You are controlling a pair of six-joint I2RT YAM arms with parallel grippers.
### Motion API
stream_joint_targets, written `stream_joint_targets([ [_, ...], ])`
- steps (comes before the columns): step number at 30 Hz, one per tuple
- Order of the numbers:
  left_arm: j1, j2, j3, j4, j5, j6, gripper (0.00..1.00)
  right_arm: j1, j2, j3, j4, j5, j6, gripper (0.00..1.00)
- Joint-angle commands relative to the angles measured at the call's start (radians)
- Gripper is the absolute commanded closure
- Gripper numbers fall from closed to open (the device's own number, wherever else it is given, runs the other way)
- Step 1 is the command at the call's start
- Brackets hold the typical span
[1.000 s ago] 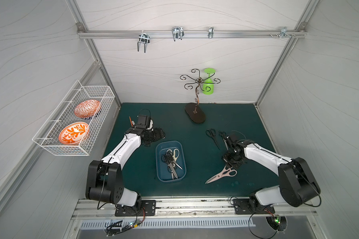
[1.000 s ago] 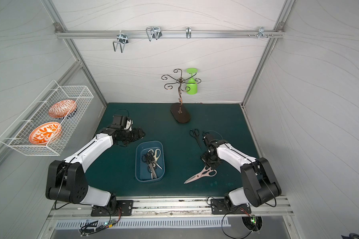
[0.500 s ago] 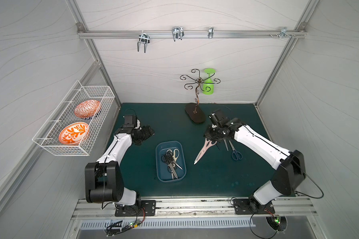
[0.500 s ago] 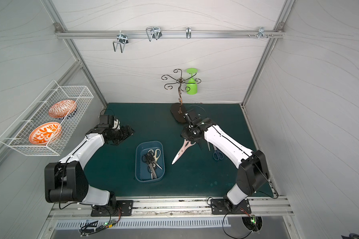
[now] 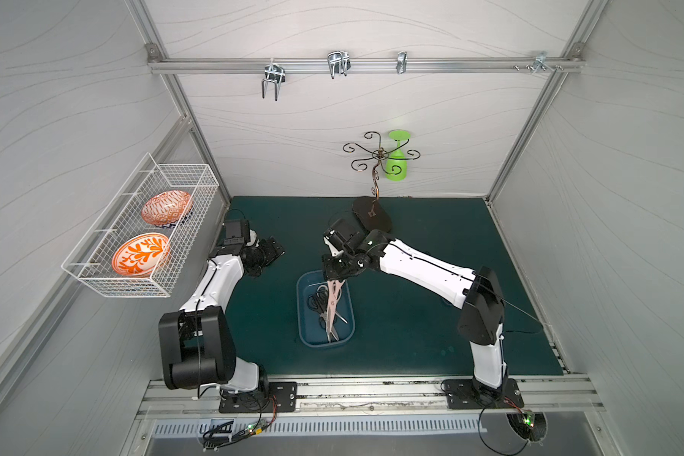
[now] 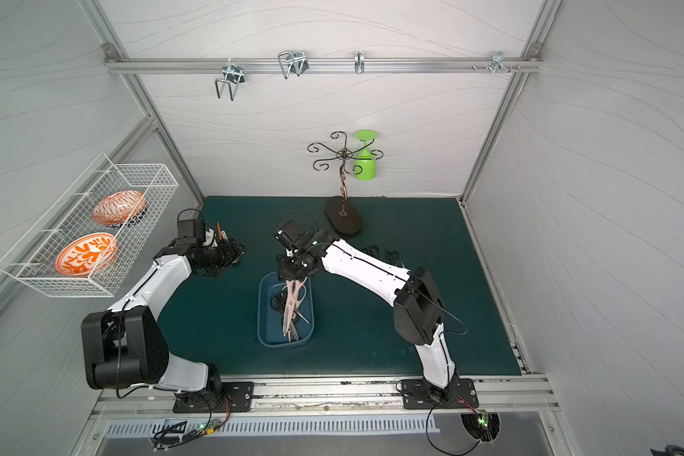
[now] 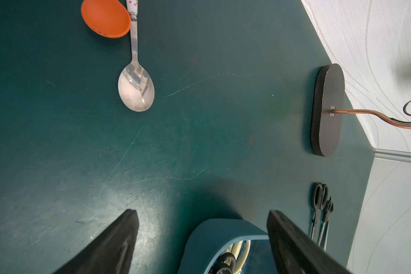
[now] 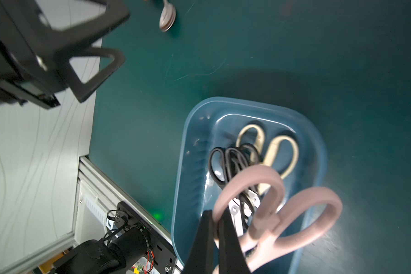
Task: Put the scissors into the storage box
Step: Place the scissors in the storage box.
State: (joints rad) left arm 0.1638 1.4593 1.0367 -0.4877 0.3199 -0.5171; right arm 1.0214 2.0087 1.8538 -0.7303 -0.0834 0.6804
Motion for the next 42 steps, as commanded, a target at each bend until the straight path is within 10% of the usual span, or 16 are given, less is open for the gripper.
stream_joint_targets([
  [1, 0.008, -0.008, 0.011, 0.04, 0.014, -0.008, 0.11, 0.012, 0.022, 0.0, 0.031, 0.019, -0.027, 1.0],
  [20, 0.007, -0.005, 0.003, 0.063, 0.04, -0.02, 0.11, 0.011, 0.2, 0.035, 0.026, 0.036, 0.012, 1.0],
  [25, 0.007, 0.001, -0.001, 0.07, 0.05, -0.024, 0.11, 0.011, 0.209, 0.073, 0.015, 0.006, 0.0, 0.76],
  [42, -0.013, 0.009, -0.006, 0.099, 0.133, -0.008, 0.11, -0.2, -0.083, -0.056, 0.011, 0.061, -0.179, 0.7],
])
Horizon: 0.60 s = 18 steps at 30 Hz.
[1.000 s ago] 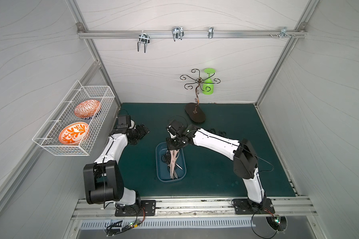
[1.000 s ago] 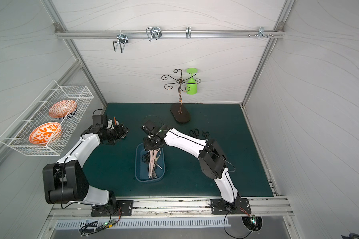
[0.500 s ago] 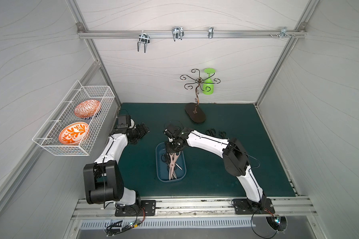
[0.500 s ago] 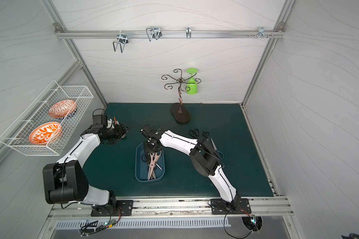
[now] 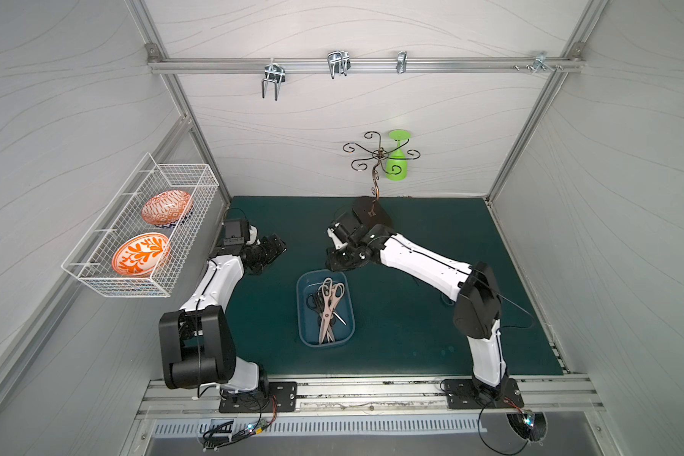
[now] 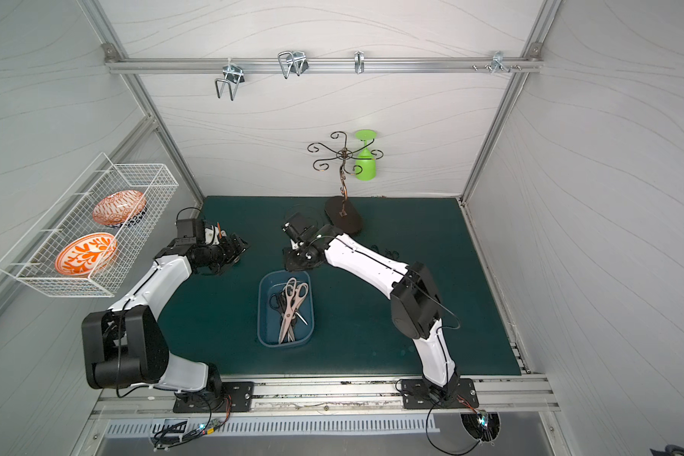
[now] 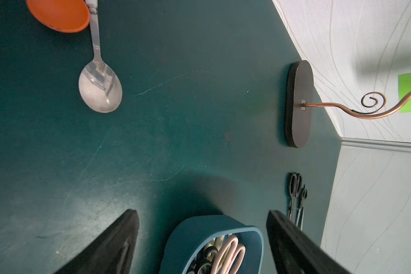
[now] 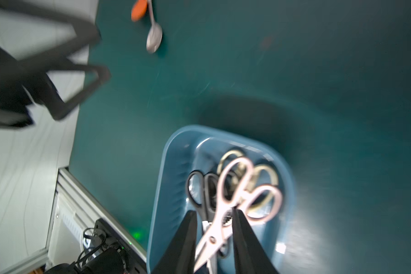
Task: Put the scissors into the storage box
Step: Place the scissors in the storage box, then pick up the scissors from the center of the board.
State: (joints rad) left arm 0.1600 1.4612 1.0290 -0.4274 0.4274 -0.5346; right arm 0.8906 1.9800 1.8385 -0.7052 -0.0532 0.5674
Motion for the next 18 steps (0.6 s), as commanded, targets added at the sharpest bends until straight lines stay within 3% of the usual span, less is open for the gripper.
stream_joint_targets([
  [1, -0.015, 0.006, 0.002, 0.037, 0.023, 0.014, 0.11, -0.098, -0.067, -0.06, -0.016, 0.031, -0.081, 0.7],
  [10, -0.073, 0.008, 0.006, 0.029, -0.004, 0.042, 0.11, -0.353, -0.033, -0.103, -0.094, -0.011, -0.218, 0.7],
  [18, -0.086, 0.016, 0.006, 0.025, -0.013, 0.045, 0.11, -0.455, 0.103, -0.021, -0.154, 0.059, -0.328, 0.72],
])
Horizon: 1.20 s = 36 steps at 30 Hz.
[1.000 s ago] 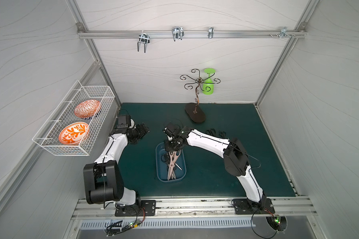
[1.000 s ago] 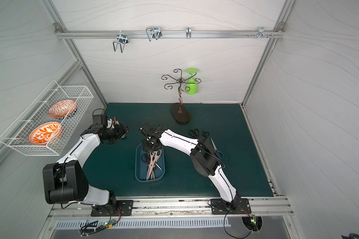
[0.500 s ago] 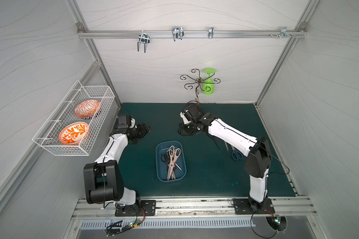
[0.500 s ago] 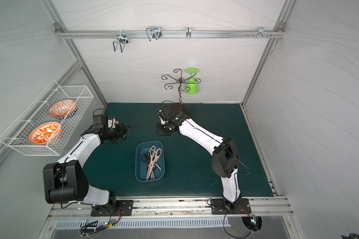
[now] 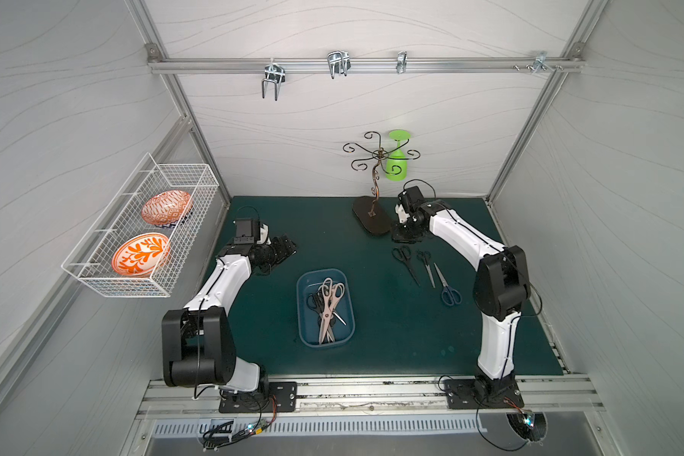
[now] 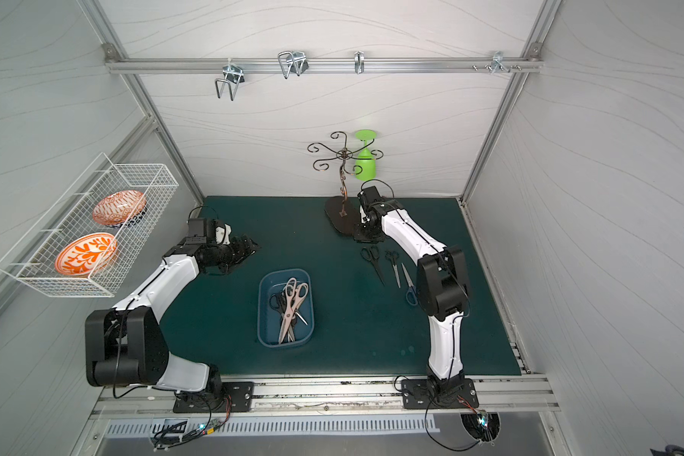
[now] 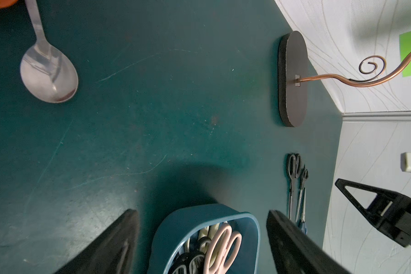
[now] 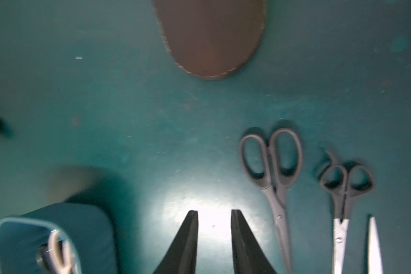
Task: Put the scissors into the storage box
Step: Pick up the scissors from the center of the board.
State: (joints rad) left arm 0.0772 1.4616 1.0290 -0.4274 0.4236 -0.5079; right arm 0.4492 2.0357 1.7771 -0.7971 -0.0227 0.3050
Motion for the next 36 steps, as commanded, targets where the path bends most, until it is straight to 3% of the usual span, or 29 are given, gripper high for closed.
stream_joint_targets([
  [1, -0.002, 0.017, 0.006, 0.025, -0.008, 0.017, 0.11, -0.022, 0.067, 0.06, -0.079, 0.05, -0.074, 0.72],
  [10, -0.004, 0.036, 0.012, 0.033, 0.004, 0.006, 0.11, -0.083, 0.156, 0.106, -0.117, 0.147, -0.146, 0.72],
  [36, -0.004, 0.057, 0.011, 0.033, 0.0, 0.003, 0.11, -0.11, 0.227, 0.02, -0.041, 0.06, -0.122, 0.74],
])
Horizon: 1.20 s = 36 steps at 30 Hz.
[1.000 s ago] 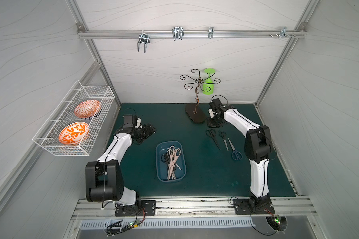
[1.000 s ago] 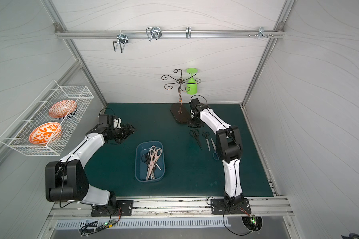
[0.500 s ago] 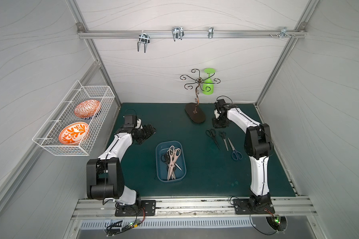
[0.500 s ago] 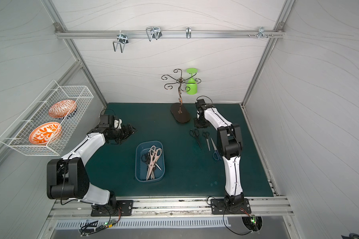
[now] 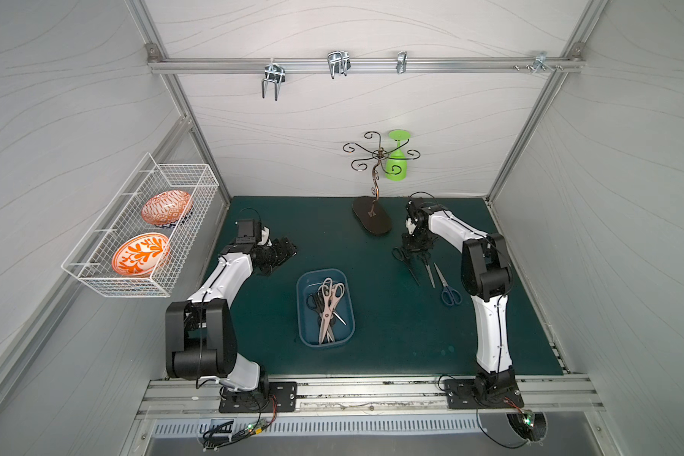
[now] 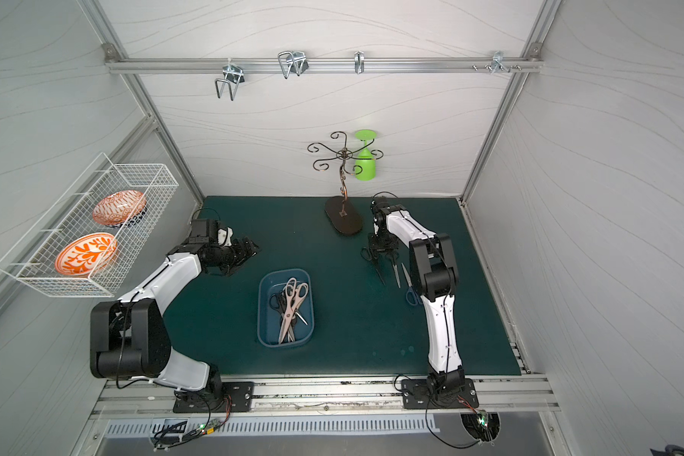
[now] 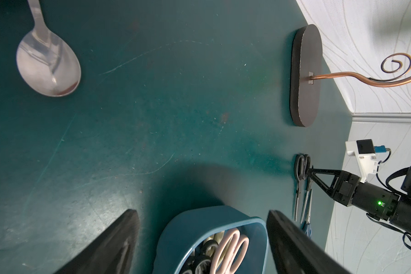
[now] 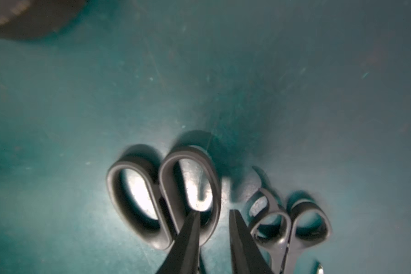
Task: Put the scissors into the storage box
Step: Pick up the scissors from the center of the board.
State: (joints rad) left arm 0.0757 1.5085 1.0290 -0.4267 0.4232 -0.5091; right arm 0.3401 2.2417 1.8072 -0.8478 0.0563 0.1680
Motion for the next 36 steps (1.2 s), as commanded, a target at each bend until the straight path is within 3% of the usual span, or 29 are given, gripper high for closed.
stream_joint_targets([
  [1, -0.002, 0.01, 0.011, 0.031, -0.001, 0.004, 0.11, 0.0, 0.022, -0.013, 0.011, -0.024, 0.019, 0.74],
  [18, -0.004, 0.007, 0.011, 0.029, -0.006, 0.006, 0.11, 0.0, 0.07, -0.012, 0.015, -0.009, 0.046, 0.78],
  [25, -0.005, 0.006, 0.011, 0.027, -0.006, 0.006, 0.11, 0.005, 0.076, -0.022, 0.015, -0.01, 0.062, 0.87],
  [29, -0.004, 0.011, 0.012, 0.027, -0.006, 0.006, 0.11, 0.01, 0.069, -0.017, 0.016, -0.015, 0.07, 1.0],
  [36, -0.004, 0.018, 0.016, 0.028, -0.005, 0.005, 0.11, 0.012, 0.016, 0.056, -0.044, -0.05, 0.098, 1.0],
])
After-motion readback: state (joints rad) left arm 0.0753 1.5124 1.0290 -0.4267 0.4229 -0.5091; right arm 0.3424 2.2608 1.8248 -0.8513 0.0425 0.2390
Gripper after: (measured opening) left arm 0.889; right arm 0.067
